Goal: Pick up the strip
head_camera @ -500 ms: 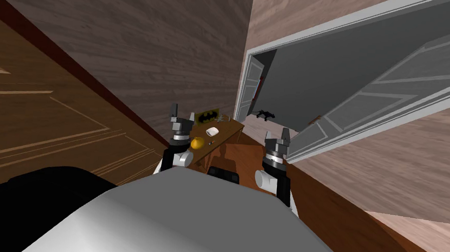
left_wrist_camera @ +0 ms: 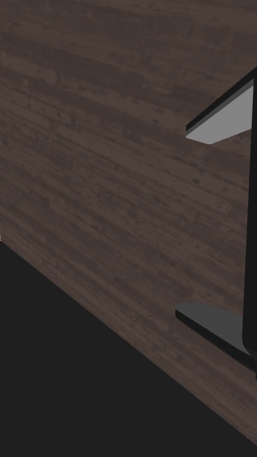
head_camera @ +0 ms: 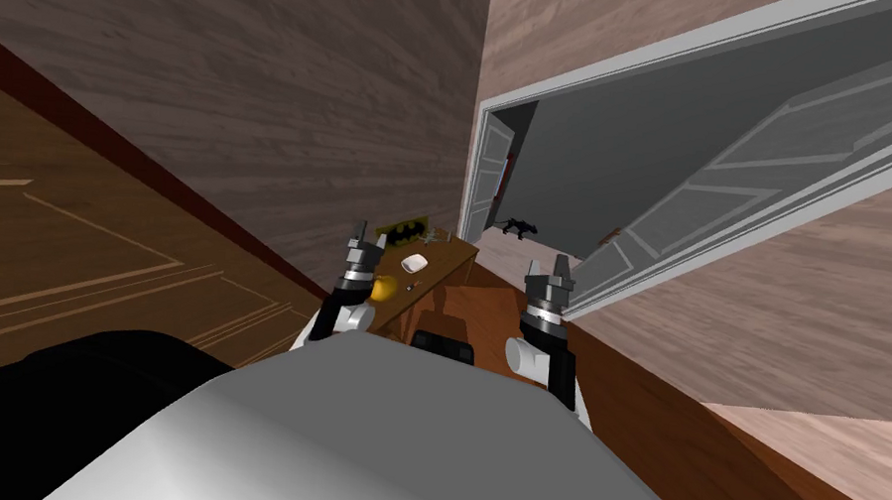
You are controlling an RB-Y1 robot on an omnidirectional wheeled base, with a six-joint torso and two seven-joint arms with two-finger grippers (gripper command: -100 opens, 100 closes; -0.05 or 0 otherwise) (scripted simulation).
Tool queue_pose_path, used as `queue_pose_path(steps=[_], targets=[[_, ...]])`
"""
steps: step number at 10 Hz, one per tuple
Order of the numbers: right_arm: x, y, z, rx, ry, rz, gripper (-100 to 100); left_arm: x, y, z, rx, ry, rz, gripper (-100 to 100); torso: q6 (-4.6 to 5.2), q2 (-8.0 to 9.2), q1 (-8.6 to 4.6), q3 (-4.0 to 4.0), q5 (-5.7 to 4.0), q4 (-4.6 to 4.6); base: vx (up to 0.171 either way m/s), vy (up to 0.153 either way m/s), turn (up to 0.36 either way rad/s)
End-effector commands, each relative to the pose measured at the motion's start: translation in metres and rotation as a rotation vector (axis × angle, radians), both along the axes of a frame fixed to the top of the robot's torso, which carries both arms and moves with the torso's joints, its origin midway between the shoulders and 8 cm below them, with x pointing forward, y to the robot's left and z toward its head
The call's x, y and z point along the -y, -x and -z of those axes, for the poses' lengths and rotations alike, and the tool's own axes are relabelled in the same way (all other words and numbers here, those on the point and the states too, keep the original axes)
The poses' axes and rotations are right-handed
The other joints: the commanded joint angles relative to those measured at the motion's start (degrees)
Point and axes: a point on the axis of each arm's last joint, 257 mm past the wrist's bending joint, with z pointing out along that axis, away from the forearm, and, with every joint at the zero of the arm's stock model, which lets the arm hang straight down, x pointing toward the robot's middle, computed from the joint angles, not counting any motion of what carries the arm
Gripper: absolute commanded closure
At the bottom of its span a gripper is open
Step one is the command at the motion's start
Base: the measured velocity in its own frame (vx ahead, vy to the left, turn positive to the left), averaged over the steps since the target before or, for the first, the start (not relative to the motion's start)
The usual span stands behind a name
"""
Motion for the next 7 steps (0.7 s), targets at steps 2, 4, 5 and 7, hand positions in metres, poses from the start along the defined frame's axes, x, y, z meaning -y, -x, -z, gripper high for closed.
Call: queue_pose_path(steps=[2, 4, 5, 7], targets=[[0.0, 0.0, 0.0, 0.0, 0.0, 0.0, 0, -0.012, -0.007, 0.024, -0.085, 0.008, -0.01, -100, 0.0, -0.04, -0.05, -0.02, -0.01, -0.01, 0.064, -0.062, -0.06], [0.0, 0.0, 0.0, 0.0, 0.0, 0.0, 0, -0.035, -0.013, 0.061, -0.201, 0.024, -0.035, -100, 0.0, 0.05, 0.05, 0.03, 0.01, 0.01, 0.055, -0.048, -0.098], [0.0, 0.0, 0.0, 0.0, 0.0, 0.0, 0, -0.049, -0.014, 0.082, -0.269, 0.036, -0.052, -100, 0.0, 0.02, 0.03, 0.01, 0.0, 0.01, 0.077, -0.056, -0.128], [0.0, 0.0, 0.0, 0.0, 0.0, 0.0, 0, -0.064, -0.014, 0.105, -0.336, 0.051, -0.071, -100, -0.01, -0.14, -0.08, -0.08, -0.02, -0.03, 0.099, -0.081, -0.077]])
